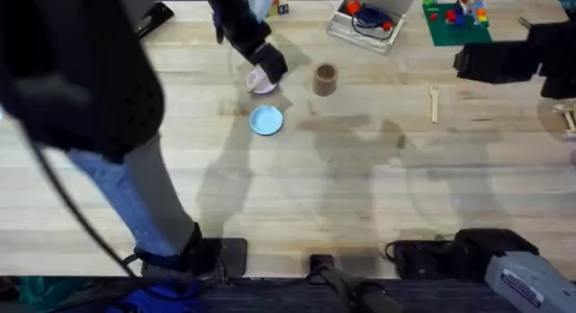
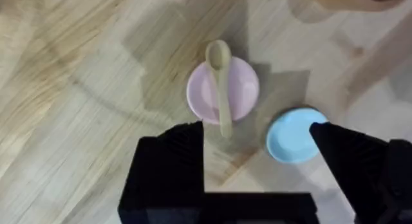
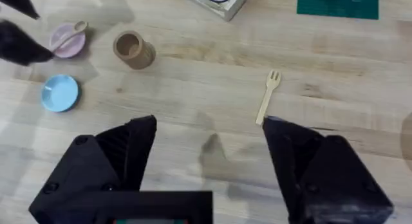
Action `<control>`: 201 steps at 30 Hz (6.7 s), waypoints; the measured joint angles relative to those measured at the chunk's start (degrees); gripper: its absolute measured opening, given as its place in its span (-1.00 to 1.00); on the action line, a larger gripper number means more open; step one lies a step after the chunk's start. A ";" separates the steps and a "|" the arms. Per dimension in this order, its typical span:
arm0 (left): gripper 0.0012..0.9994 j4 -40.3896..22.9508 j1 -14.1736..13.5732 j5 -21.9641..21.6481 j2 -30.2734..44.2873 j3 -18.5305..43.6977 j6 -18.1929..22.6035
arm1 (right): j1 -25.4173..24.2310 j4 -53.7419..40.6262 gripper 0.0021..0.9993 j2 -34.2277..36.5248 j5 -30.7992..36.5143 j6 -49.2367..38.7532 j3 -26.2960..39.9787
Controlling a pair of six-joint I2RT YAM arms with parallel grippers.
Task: Pick up a utensil and set it on the pink plate, then put the other utensil in the container.
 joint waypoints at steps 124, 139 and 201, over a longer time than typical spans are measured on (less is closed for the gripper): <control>0.99 26.03 15.32 40.67 -34.45 -45.35 18.62 | -8.87 15.42 -0.85 53.53 7.69 7.75 2.06; 0.99 26.04 15.32 40.82 -34.45 -45.35 18.61 | -8.52 14.99 -0.95 51.93 5.67 7.71 1.97; 0.99 26.04 15.32 40.82 -34.42 -45.35 18.62 | -8.09 28.74 -0.94 31.14 -74.65 -49.49 1.88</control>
